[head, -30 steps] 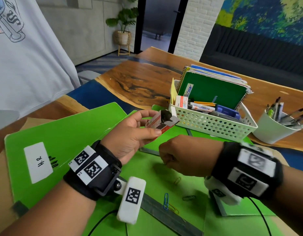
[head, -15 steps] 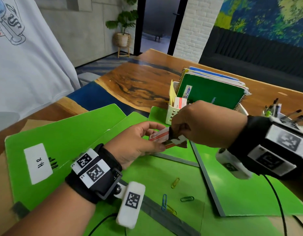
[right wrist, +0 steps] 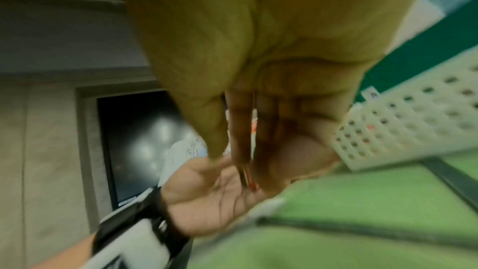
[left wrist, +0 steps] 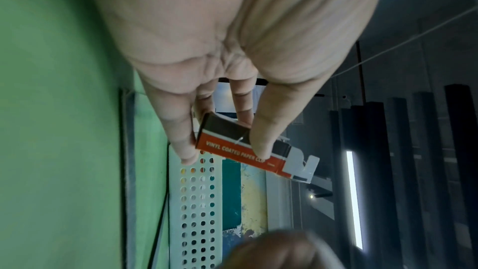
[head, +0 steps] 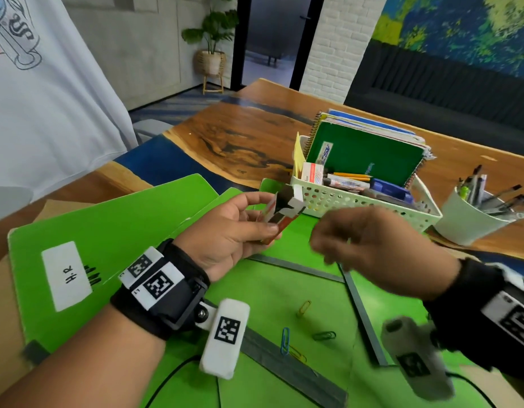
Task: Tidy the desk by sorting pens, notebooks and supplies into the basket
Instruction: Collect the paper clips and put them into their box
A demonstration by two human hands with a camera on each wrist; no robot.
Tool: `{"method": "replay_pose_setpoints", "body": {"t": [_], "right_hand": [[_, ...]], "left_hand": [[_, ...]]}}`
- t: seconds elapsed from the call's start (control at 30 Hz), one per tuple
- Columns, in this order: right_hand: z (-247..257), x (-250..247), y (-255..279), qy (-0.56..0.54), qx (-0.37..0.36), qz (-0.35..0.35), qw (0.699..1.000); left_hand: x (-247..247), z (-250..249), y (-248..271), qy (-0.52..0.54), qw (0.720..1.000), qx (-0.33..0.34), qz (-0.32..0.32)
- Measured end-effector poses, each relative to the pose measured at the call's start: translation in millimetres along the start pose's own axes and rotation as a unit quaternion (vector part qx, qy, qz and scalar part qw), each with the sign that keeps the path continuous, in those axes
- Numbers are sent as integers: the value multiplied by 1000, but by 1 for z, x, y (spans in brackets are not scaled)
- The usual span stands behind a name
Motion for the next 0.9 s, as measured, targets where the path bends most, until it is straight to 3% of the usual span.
{"method": "replay_pose_setpoints", "body": {"t": [0.07, 0.13, 0.53, 0.73, 0.9], "right_hand": [[-4, 45, 18, 53, -13, 176, 983], [-4, 73, 34, 144, -64, 241, 958], [13, 90, 53, 295, -104, 214, 925], [36, 77, 47, 201, -120, 224, 946], [50, 93, 52, 198, -152, 236, 939]], "left_hand": [[2, 3, 0, -12, 1000, -5, 0], [5, 7, 1, -18, 1000, -17, 10], [4, 11, 1, -35, 998, -47, 20], [5, 10, 1, -40, 998, -41, 18], [6, 9, 2, -34, 998, -41, 22]]}}
Point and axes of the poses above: each hand's wrist, its own y-axis away from the middle knuckle, its own x-axis out of the palm, z = x × y, the point moved 8 cm from there along -y, towards the middle knuckle, and after that the axes turned 8 degrees about y, right-handed, at the moved point
